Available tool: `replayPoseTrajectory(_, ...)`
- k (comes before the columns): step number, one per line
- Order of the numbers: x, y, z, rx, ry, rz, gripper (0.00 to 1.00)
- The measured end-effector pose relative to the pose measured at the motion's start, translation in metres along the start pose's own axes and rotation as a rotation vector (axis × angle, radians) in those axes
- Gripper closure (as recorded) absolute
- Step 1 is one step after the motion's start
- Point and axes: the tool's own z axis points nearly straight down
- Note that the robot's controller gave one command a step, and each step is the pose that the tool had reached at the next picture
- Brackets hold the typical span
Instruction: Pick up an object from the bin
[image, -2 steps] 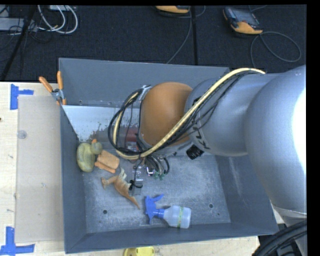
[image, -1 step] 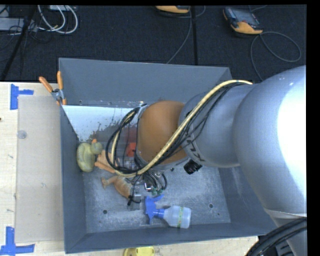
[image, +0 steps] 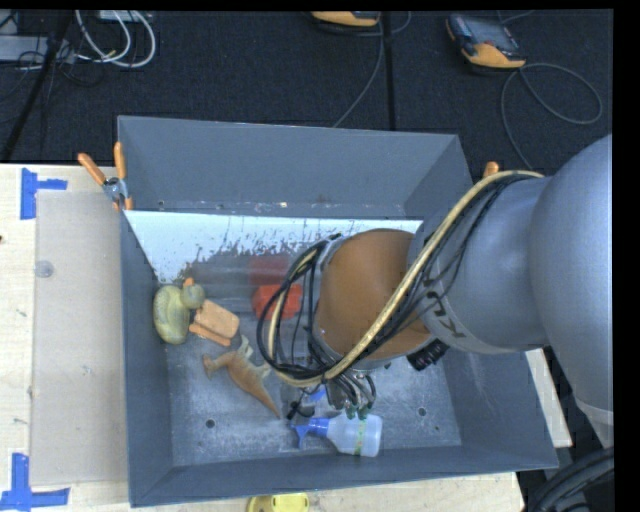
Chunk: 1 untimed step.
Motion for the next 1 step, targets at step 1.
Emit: replayPoseTrajectory(1, 0.0000, 0.0000, 0.0000, 0.000, 0.000, 0.001, 1.00)
